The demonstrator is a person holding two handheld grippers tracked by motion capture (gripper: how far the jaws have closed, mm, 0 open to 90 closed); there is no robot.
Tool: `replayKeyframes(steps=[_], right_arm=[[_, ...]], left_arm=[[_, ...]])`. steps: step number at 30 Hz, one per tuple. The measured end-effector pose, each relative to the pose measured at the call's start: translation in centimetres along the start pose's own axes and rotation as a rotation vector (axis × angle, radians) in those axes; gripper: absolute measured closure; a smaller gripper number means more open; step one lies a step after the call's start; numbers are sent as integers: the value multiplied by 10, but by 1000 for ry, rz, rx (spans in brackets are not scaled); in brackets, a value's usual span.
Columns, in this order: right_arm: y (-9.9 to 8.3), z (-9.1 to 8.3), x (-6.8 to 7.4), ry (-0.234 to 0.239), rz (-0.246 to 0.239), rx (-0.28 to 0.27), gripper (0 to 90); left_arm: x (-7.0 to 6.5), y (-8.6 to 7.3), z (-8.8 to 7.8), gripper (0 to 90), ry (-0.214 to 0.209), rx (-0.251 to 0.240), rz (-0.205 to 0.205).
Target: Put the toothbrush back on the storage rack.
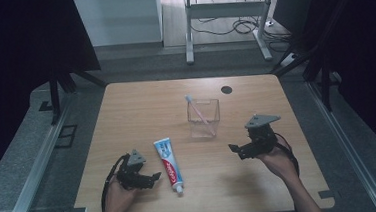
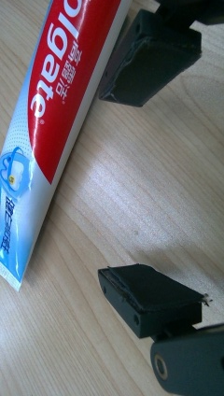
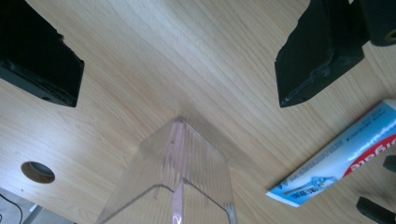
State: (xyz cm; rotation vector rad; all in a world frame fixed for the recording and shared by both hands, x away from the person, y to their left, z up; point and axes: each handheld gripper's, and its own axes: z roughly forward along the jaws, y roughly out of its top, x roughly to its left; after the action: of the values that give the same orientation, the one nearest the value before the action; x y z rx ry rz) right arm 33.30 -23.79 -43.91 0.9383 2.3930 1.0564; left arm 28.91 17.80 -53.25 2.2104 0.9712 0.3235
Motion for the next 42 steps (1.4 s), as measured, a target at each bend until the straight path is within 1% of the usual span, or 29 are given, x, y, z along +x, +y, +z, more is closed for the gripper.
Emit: replayKeyframes(steps=[4, 7, 10, 13, 16, 19, 21, 28, 30, 33, 35, 38, 42], right_arm=[[-8, -7, -2, -8, 8, 0, 15], [-15, -11, -2, -14, 14, 1, 14], [-21, -14, -2, -20, 17, 6, 13], [-27, -14, -1, -24, 19, 10, 12], [-35, -13, 0, -29, 22, 19, 12], [-44, -11, 1, -23, 38, 28, 8], [-48, -10, 2, -19, 46, 30, 7], [-60, -7, 7, -5, 39, 25, 7], [-64, -5, 8, -2, 39, 21, 8], [-72, -3, 9, 4, 48, 16, 8], [-77, -1, 9, 8, 57, 10, 8], [-83, 1, 8, 9, 63, 9, 7], [-92, 4, 7, 9, 78, 0, 7]], left_arm=[[-1, 0, 1, 132, 1, 0, -7], [-2, 0, 1, 133, -2, 1, 3], [-3, -1, 2, 132, 4, 4, 12], [-3, -1, 1, 132, 2, -4, 13], [-2, -1, 0, 130, -11, -20, 18], [-1, -2, -1, 129, -21, -34, 5], [0, -2, 0, 129, -24, -34, -3], [1, -4, 1, 128, -24, -28, -22], [3, -4, 0, 127, -18, -40, -40], [6, -5, -2, 126, -29, -66, -70], [6, -6, -3, 126, -30, -66, -83], [7, -5, -2, 126, -32, -61, -73], [6, -6, -1, 127, -35, -58, -75]])
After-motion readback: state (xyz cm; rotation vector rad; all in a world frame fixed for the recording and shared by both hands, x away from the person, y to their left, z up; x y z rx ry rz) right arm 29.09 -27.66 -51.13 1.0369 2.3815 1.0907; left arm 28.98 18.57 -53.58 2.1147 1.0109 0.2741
